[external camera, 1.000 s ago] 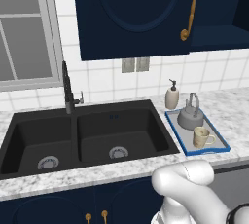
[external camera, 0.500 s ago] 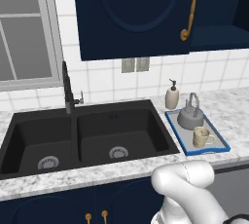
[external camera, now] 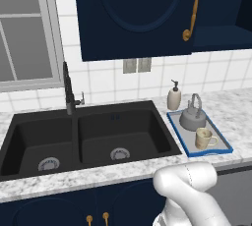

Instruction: Pick the kettle from the counter and place it on the tray. Then pick the mug from the cabinet and place it on the tray. Then close the cabinet doors.

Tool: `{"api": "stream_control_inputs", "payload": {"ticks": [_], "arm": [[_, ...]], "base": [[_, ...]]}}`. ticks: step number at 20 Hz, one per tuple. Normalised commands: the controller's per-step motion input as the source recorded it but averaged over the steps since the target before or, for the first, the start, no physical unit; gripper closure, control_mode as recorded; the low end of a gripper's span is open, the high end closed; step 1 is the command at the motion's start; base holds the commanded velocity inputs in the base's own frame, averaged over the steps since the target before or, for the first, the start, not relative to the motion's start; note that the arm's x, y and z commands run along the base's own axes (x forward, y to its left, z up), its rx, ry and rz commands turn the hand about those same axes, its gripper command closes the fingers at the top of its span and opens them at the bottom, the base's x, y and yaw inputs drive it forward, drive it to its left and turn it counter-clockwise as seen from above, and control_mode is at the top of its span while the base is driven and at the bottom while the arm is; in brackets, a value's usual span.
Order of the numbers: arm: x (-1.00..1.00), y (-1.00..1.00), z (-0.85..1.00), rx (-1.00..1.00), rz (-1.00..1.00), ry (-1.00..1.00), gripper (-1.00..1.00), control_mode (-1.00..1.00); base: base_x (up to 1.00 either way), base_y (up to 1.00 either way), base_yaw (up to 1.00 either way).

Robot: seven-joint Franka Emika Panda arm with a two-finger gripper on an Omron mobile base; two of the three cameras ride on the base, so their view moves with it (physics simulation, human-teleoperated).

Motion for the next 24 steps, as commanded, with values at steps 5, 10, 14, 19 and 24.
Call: {"api": "stream_control_inputs", "payload": {"ticks": [5,10,14,19,24], "arm": [[0.85,0.55,-0.03,0.00,0.20,0.08,-1.00,-1.00],[0.92,0.50,-0.11,0.00,0.18,0.12,-1.00,-1.00],[0.94,0.51,-0.15,0.00,0.18,0.10,-1.00,-1.00],[0.98,0.51,-0.24,0.00,0.17,0.05,-1.00,-1.00],[1.00,0.41,-0.21,0.00,0.11,0.04,-1.00,-1.00]], "base": [[0.00,0.00,0.00],[0.00,0.00,0.00],[0.00,0.00,0.00],[0.00,0.00,0.00],[0.00,0.00,0.00]]}}
